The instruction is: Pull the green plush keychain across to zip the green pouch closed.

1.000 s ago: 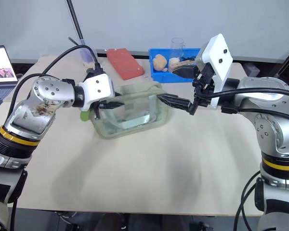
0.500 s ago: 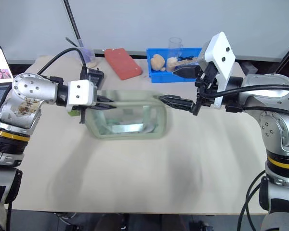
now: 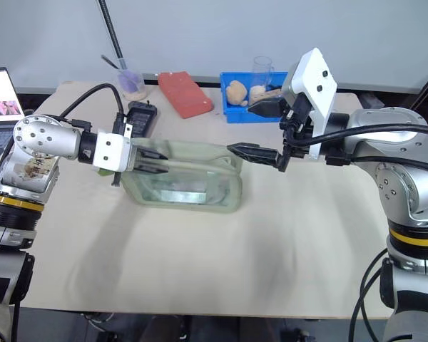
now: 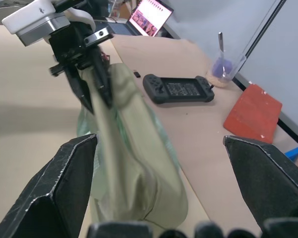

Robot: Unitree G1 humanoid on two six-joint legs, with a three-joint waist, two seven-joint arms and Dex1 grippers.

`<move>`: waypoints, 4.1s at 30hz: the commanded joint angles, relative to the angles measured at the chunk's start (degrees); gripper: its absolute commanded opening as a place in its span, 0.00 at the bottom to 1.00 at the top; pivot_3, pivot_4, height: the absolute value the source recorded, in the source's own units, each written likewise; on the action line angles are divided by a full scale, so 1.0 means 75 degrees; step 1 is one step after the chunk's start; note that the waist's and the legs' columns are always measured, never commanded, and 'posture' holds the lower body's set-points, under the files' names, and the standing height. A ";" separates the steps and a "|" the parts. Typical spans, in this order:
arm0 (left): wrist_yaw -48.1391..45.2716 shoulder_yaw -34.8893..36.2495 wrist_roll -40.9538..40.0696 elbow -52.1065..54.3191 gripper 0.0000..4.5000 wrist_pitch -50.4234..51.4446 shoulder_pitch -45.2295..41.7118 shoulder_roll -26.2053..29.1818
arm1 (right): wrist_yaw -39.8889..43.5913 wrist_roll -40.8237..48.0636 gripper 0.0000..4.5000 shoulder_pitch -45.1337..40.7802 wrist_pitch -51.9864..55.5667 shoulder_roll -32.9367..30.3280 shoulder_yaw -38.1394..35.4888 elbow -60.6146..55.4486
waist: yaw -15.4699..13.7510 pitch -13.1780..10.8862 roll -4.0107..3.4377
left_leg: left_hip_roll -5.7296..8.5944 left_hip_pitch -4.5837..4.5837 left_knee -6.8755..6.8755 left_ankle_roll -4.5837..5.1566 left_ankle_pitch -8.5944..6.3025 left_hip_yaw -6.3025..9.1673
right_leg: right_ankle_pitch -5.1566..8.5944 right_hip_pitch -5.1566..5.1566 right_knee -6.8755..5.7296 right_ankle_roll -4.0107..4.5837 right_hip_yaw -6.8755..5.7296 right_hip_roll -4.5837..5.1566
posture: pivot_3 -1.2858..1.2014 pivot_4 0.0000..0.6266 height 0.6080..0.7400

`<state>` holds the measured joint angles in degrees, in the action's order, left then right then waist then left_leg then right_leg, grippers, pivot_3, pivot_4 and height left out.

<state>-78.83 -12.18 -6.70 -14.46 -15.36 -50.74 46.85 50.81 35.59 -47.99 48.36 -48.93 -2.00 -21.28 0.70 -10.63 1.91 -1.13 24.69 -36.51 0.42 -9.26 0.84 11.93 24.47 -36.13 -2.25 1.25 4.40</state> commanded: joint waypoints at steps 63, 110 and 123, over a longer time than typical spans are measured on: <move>0.5316 0.5983 -0.5935 0.3508 0.16 0.9456 0.4400 -0.0408 | 0.0839 -0.2409 0.00 0.1014 -0.2606 0.1013 0.1291 0.1180 | 0.0002 0.0001 0.0003 | -0.0025 -0.0021 -0.0018 0.0001 -0.0003 0.0001 | -0.0016 -0.0016 -0.0001 0.0022 -0.0016 -0.0010 | 0.52 0.24 1.00; 0.3380 0.3345 -0.3100 0.3196 0.87 0.6442 0.3798 0.0889 | 0.0787 -0.2545 0.00 0.0903 -0.2655 0.1175 0.1319 0.1330 | -0.0045 0.0000 0.0002 | -0.0048 -0.0011 -0.0010 -0.0002 -0.0002 -0.0027 | 0.0033 -0.0006 0.0012 0.0029 -0.0025 -0.0008 | 0.52 0.24 1.00; 0.3267 0.3131 -0.2742 0.2576 0.00 0.5922 0.3574 0.0462 | 0.0899 -0.2335 0.09 0.0736 -0.2298 0.1181 0.1219 0.1141 | -0.0019 0.0000 0.0002 | -0.0071 -0.0011 -0.0009 -0.0002 -0.0002 -0.0043 | 0.0004 0.0001 0.0009 0.0008 -0.0026 -0.0026 | 0.52 0.24 1.00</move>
<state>-54.49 10.96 -27.74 4.35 30.20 -22.46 50.13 57.32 16.73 -40.39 30.56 -39.95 9.10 -10.46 0.55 -10.63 1.92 -1.66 24.61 -36.58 0.41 -9.27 0.52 11.96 24.48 -36.06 -2.19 1.05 4.21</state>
